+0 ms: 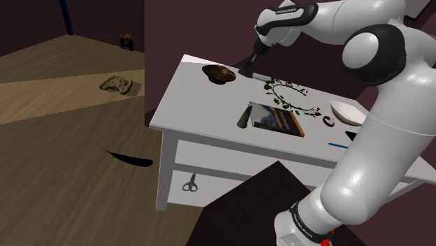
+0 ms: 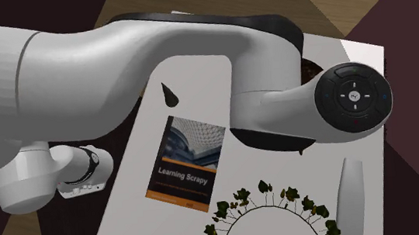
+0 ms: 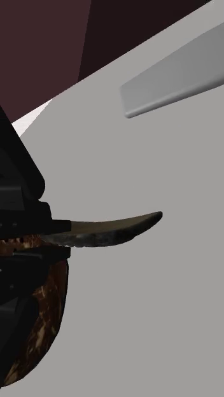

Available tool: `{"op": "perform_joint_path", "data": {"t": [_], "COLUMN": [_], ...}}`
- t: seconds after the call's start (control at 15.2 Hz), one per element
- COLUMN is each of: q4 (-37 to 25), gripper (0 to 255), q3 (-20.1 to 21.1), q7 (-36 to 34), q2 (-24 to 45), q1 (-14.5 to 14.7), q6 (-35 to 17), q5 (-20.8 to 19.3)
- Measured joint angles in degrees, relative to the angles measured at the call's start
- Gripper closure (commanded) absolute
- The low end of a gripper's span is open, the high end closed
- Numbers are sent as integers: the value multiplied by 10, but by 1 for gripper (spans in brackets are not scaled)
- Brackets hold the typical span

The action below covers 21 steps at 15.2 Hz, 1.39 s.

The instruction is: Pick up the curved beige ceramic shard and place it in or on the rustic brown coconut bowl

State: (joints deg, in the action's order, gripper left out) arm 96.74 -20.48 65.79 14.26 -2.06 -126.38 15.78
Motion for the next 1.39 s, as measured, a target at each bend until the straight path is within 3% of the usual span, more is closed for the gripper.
{"op": "perform_joint_path", "data": {"t": [0.33, 0.73, 1.06, 1.39], "q4": [-32, -79, -163, -151], "gripper": [255, 255, 255, 255], "q3": [0, 18, 32, 36], "q7": [-15, -79, -136, -143], "q2": [-2, 38, 96, 111], "q1": [3, 40, 68, 74], "q6": [32, 32, 53, 26], "q5": [-8, -20, -27, -25]}}
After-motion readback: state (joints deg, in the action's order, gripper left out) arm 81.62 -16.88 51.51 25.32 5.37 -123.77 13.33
